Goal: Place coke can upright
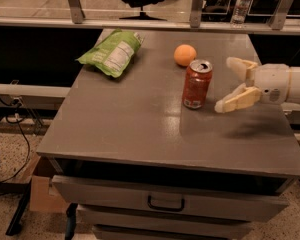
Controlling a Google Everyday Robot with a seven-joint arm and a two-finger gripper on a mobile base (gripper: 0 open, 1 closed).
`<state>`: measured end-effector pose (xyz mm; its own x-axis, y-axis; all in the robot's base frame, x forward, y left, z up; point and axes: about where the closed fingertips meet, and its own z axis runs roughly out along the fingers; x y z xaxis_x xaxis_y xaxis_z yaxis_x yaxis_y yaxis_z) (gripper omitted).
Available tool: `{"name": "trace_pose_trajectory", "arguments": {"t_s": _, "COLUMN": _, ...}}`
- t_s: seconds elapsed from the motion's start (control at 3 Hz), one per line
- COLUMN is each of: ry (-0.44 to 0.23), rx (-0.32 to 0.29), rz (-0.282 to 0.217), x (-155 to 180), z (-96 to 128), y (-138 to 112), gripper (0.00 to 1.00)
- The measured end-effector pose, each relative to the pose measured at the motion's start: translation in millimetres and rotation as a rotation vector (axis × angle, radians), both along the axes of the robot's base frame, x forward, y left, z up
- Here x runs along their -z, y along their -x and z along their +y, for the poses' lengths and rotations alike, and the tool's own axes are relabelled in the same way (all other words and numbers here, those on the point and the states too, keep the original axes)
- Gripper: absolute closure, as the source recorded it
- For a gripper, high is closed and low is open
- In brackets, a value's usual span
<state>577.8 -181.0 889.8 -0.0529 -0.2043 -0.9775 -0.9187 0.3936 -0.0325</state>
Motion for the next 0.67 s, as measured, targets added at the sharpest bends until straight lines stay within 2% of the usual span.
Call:
{"name": "trace_pose_trajectory", "arguments": {"t_s": 0.33, "ry": 0.113, "rx": 0.088, "rz": -0.017, "x": -17.1, "z": -37.2, "y": 0.7, "gripper": 0.0}}
{"name": "trace_pose_trajectory", "arguments": {"t_s": 0.67, "ry": 0.146, "rx": 0.11, "rz": -0.02, "x": -19.7, "z": -45.7, "y": 1.0, "gripper": 0.0}}
